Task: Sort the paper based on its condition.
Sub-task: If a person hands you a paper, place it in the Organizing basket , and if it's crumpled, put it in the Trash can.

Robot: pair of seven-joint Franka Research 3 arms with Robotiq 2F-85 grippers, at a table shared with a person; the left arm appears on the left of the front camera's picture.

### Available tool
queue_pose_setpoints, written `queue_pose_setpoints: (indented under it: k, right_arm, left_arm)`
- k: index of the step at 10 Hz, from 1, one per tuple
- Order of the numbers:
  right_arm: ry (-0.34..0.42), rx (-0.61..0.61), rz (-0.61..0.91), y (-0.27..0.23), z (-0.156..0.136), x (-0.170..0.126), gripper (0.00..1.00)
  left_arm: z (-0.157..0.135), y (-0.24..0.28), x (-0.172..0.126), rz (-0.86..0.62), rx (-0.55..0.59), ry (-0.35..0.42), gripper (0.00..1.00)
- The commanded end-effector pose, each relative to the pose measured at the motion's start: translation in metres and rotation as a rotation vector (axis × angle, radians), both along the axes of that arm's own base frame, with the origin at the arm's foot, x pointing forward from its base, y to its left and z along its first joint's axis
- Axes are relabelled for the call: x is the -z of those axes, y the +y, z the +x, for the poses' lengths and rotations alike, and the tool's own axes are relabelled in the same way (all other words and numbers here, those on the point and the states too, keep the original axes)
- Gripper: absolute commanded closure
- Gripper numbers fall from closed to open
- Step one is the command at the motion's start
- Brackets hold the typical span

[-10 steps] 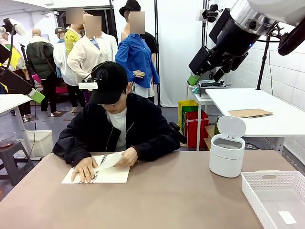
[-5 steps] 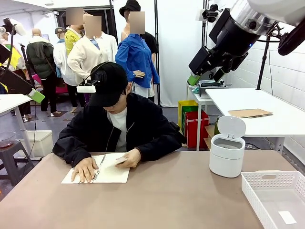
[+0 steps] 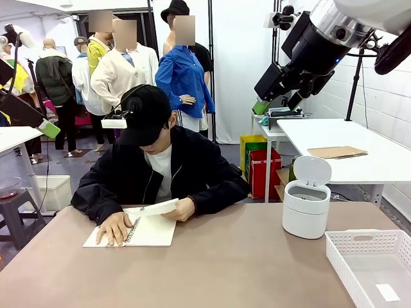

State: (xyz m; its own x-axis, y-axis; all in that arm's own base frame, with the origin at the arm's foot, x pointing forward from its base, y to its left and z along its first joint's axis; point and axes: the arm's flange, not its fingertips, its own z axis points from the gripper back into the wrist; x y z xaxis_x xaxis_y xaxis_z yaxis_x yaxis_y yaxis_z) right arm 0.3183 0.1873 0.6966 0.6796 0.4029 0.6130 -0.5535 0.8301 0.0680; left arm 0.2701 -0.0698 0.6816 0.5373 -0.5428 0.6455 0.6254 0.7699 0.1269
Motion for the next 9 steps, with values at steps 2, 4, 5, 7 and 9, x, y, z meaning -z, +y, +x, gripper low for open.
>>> queue_pose_setpoints:
  k: [2, 4, 5, 7, 9]
  right_arm:
    - [0.000, 0.000, 0.000, 0.0000, 0.0000, 0.0001, 0.00]
    - [0.000, 0.000, 0.000, 0.0000, 0.0000, 0.0001, 0.00]
    - [0.000, 0.000, 0.000, 0.0000, 0.0000, 0.0001, 0.00]
    - [0.000, 0.000, 0.000, 0.0000, 0.0000, 0.0001, 0.00]
    - [0.000, 0.000, 0.000, 0.0000, 0.0000, 0.0001, 0.00]
  left_arm:
    - [-0.0005, 0.0006, -0.0006, 0.001, -0.001, 0.001, 0.00]
    - [-0.0005, 0.0006, -0.0006, 0.001, -0.001, 0.001, 0.00]
    - [-0.0005, 0.0006, -0.0006, 0.001, -0.001, 0.001, 0.00]
    - [-0.0005, 0.0006, -0.0006, 0.001, -0.001, 0.001, 0.00]
    - [-0.0005, 0.0006, -0.0006, 0.001, -0.001, 0.001, 0.00]
